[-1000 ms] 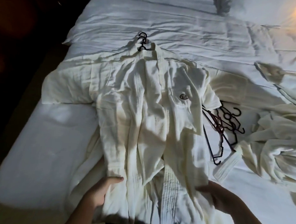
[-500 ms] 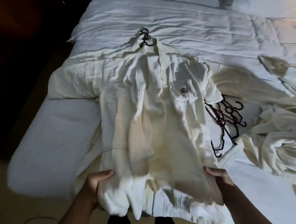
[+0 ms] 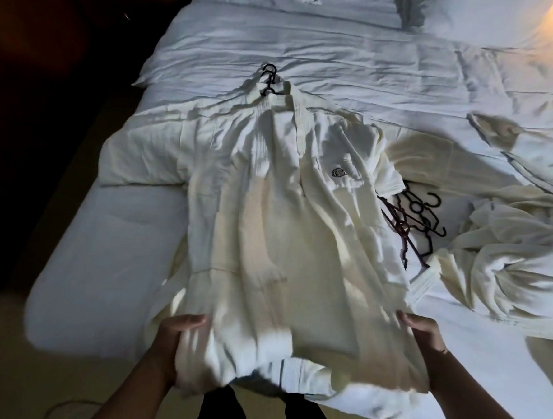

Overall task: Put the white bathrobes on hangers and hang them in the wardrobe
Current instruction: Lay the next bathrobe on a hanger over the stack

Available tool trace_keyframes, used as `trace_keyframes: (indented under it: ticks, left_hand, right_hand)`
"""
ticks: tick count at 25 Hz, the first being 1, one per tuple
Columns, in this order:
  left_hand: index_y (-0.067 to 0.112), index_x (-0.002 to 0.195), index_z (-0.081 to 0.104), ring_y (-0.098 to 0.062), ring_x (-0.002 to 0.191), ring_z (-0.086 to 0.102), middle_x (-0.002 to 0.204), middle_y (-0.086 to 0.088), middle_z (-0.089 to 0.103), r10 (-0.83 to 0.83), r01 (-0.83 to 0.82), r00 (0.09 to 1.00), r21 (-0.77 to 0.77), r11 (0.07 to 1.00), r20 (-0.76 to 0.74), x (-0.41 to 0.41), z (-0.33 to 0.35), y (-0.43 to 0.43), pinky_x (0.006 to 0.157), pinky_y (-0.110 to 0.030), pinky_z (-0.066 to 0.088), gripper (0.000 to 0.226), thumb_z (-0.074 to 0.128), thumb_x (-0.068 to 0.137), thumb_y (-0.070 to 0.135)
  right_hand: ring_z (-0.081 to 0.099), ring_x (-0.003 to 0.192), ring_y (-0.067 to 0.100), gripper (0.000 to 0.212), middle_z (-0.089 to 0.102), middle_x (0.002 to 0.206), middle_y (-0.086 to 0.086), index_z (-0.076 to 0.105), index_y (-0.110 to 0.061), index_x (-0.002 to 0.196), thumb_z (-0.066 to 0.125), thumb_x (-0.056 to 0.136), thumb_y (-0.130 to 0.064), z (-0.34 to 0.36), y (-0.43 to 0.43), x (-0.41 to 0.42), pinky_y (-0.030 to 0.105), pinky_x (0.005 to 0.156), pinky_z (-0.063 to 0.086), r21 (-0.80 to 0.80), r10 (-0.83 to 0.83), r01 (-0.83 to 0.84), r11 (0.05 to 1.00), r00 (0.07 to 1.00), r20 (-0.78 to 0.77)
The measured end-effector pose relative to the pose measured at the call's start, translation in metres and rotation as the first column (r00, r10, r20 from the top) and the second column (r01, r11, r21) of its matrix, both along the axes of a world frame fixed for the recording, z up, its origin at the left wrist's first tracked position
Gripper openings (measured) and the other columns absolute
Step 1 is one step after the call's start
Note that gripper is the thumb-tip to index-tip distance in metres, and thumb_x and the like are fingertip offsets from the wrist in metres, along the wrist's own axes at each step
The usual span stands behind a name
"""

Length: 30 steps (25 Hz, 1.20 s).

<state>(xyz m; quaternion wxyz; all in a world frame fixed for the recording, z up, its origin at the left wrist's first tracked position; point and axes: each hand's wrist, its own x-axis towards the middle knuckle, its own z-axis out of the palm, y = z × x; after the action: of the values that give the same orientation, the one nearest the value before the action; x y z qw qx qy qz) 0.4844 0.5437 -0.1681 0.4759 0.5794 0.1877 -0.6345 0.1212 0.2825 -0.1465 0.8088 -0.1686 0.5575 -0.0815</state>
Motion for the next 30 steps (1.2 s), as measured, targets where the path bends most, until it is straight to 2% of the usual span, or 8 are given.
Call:
trace_keyframes:
  ticks: [2, 5, 9, 13, 18, 22, 25, 30]
  left_hand:
    - [-0.017, 0.099, 0.07, -0.044, 0.069, 0.07, 0.089, -0.034, 0.069, -0.13, 0.129, 0.985, -0.015, 0.992, -0.11, -0.007, 0.021, -0.005, 0.064, -0.042, 0.06, 0.06, 0.086, 0.046, 0.005]
    - [-0.012, 0.101, 0.073, -0.034, 0.071, 0.075, 0.089, -0.026, 0.075, -0.368, 0.375, 0.927, 0.132, 0.918, -0.071, -0.001, 0.02, 0.012, 0.061, -0.035, 0.061, 0.059, 0.093, 0.05, 0.012]
    - [0.004, 0.106, 0.075, -0.024, 0.086, 0.076, 0.09, -0.006, 0.079, -0.581, 0.429, 0.758, 0.443, 0.787, 0.298, 0.012, -0.09, 0.094, 0.084, -0.039, 0.061, 0.098, 0.071, 0.038, 0.075]
    - [0.012, 0.108, 0.071, -0.028, 0.102, 0.071, 0.1, -0.004, 0.077, -0.419, 0.28, 0.801, 0.351, 0.893, 0.427, -0.015, -0.111, 0.1, 0.093, -0.039, 0.055, 0.086, 0.08, 0.038, 0.06]
    - [0.009, 0.109, 0.073, -0.034, 0.1, 0.072, 0.1, -0.012, 0.079, -0.19, 0.12, 0.921, 0.214, 0.969, 0.341, -0.032, -0.097, 0.082, 0.093, -0.047, 0.056, 0.079, 0.097, 0.04, 0.039]
    - [-0.004, 0.113, 0.071, -0.041, 0.103, 0.07, 0.108, -0.028, 0.073, -0.043, 0.024, 0.971, 0.081, 0.996, 0.235, -0.036, -0.076, 0.069, 0.095, -0.047, 0.054, 0.038, 0.078, 0.082, 0.017]
    - [-0.003, 0.111, 0.07, -0.042, 0.097, 0.07, 0.106, -0.031, 0.072, -0.004, 0.0, 0.977, 0.02, 1.0, 0.213, -0.03, -0.072, 0.073, 0.075, -0.044, 0.061, 0.021, 0.062, 0.093, 0.003]
    - [0.007, 0.107, 0.075, -0.032, 0.103, 0.068, 0.098, -0.012, 0.075, -0.384, 0.13, 0.75, 0.45, 0.884, 0.538, 0.003, -0.106, 0.112, 0.08, -0.031, 0.05, 0.014, 0.069, 0.096, 0.014]
  right_hand:
    - [0.073, 0.074, 0.039, 0.059, 0.073, 0.091, 0.028, 0.079, 0.008, 0.09, 0.096, 0.038, -0.015, 0.016, -0.008, -0.002, 0.046, 0.077, 0.059, 0.044, 0.25, -0.247, 0.968, 0.963, -0.1]
    - [0.074, 0.082, 0.036, 0.045, 0.075, 0.096, 0.025, 0.076, 0.006, 0.1, 0.088, 0.067, -0.022, 0.015, -0.007, -0.031, 0.039, 0.077, 0.058, 0.08, 0.618, -0.645, 0.76, 0.678, -0.397]
    - [0.068, 0.094, 0.04, 0.072, 0.073, 0.096, 0.021, 0.067, -0.002, 0.106, 0.078, 0.053, -0.049, -0.06, 0.014, -0.086, 0.045, 0.085, 0.053, 0.145, 0.487, -0.803, 0.578, 0.197, -0.851]
    - [0.049, 0.114, 0.039, 0.076, 0.048, 0.124, 0.013, 0.035, -0.031, 0.136, 0.073, 0.072, -0.041, -0.078, 0.063, -0.035, 0.05, 0.097, 0.039, 0.143, 0.252, -0.795, 0.589, 0.012, -0.968]
    - [0.067, 0.082, 0.016, 0.047, 0.063, 0.083, -0.013, 0.048, -0.065, 0.102, 0.064, 0.077, -0.029, -0.111, 0.124, 0.117, 0.031, 0.075, 0.051, -0.35, 0.499, -0.869, 0.35, 0.489, -0.715]
    - [0.048, 0.127, 0.029, 0.1, 0.042, 0.135, 0.0, 0.014, -0.04, 0.152, 0.074, 0.074, -0.056, -0.122, 0.154, 0.226, 0.042, 0.101, 0.043, -0.224, 0.626, -0.885, 0.407, 0.45, -0.637]
    - [0.063, 0.102, 0.03, 0.069, 0.059, 0.111, 0.003, 0.03, -0.027, 0.134, 0.067, 0.076, -0.031, -0.118, 0.145, 0.249, 0.037, 0.08, 0.055, -0.162, 0.548, -0.891, 0.423, 0.394, -0.738]
    - [0.067, 0.066, 0.033, 0.03, 0.067, 0.078, 0.026, 0.064, 0.002, 0.094, 0.067, 0.066, -0.007, -0.122, 0.098, 0.184, 0.039, 0.048, 0.053, -0.236, 0.221, -0.345, 0.909, 0.876, -0.43]
